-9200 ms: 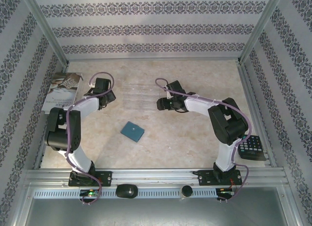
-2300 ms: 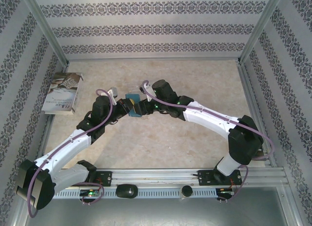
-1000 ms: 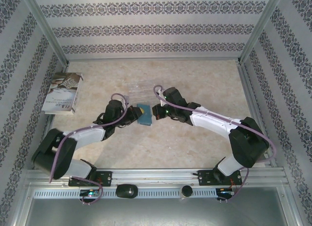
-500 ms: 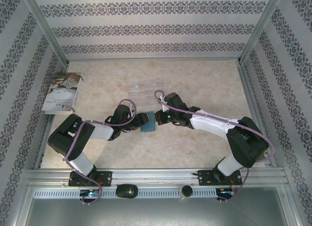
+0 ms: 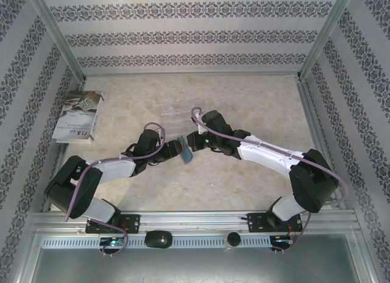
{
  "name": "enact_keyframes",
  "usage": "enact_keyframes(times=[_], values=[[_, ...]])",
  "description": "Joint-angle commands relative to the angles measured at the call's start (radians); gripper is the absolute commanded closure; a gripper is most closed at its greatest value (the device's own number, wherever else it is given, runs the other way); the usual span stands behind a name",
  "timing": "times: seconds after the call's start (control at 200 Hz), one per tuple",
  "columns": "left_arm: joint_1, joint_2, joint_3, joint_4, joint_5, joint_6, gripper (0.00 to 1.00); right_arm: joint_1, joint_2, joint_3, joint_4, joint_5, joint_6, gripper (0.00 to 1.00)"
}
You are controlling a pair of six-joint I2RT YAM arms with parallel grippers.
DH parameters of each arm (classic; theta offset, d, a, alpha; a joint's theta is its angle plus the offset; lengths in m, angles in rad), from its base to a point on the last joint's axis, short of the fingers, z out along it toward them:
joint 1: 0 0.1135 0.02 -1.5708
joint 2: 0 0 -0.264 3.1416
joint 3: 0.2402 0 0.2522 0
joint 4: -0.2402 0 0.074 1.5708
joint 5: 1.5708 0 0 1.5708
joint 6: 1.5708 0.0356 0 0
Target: Take the credit cards out of the card holder
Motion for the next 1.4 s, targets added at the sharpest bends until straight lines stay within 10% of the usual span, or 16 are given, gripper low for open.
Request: enact_keyframes(times=[0.0,0.39,0.759,1.399], values=[[0.020,0.002,0.013,-0.059,-0.012,0.028,0.36,0.009,-0.026,0.032,-0.024,0.022,0.024,1.00],[0.016,0.132,0.075,0.034,0.087,0.016,0.40,0.003,-0.033,-0.007,-0.044,0.079,0.052,1.00],[-0.002,0.073,0.126,-0.160,-0.026,0.126,0.41,-0.126,-0.037,-0.281,-0.092,0.328,0.108,1.00],[-0.093,0.158,0.273,-0.433,-0.197,0.355,0.63,-0.172,0.117,-0.259,-0.016,0.346,0.108,1.00]])
